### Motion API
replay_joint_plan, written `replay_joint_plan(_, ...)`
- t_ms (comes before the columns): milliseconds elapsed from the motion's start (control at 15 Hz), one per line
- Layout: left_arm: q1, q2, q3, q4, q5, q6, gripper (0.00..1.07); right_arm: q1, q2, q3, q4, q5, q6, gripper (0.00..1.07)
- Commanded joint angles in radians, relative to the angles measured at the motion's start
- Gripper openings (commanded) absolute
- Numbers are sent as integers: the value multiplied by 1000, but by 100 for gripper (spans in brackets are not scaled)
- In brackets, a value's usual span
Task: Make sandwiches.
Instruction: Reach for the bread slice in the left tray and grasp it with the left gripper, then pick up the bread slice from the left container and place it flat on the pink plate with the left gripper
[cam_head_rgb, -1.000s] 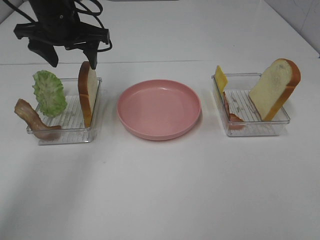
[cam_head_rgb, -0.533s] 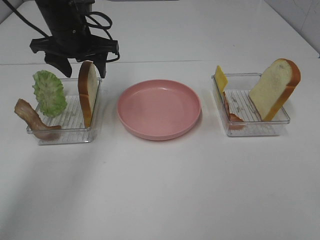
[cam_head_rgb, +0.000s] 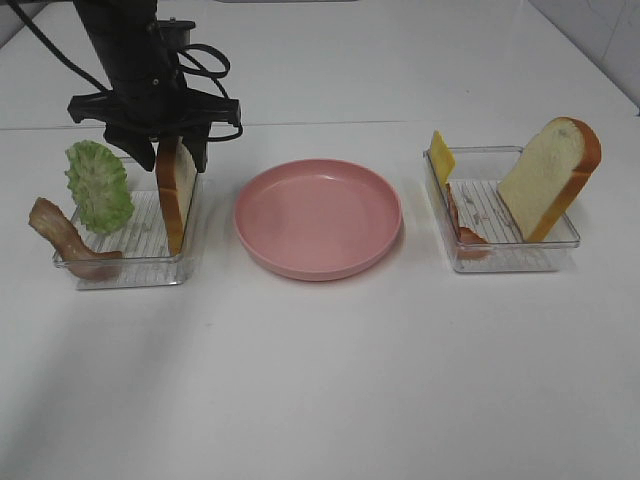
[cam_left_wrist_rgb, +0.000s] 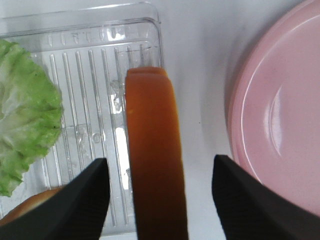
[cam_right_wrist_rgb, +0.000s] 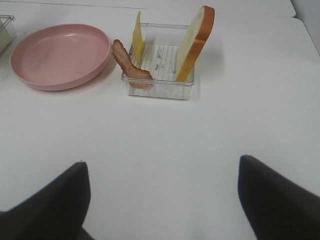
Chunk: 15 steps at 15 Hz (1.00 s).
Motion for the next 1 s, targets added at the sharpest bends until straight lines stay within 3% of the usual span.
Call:
replay_joint_plan(67,0,4,-3,-4,-3,-5,49,-2,-14,4,1,-9,1,77)
replay_joint_plan(267,0,4,-3,1,-13,-6,22,-2,-14,4,1,-9,1,77)
replay_joint_plan(400,0,4,-3,1,-19,-37,0,-2,-14,4,1,-9,1,77)
replay_joint_plan(800,0,-50,-36,-4,75,-48,0,-2,-14,4,1,-9,1,77)
replay_joint_plan(1000,0,-116,-73,-11,125,-6,0,-2,-14,4,1,-9,1,77)
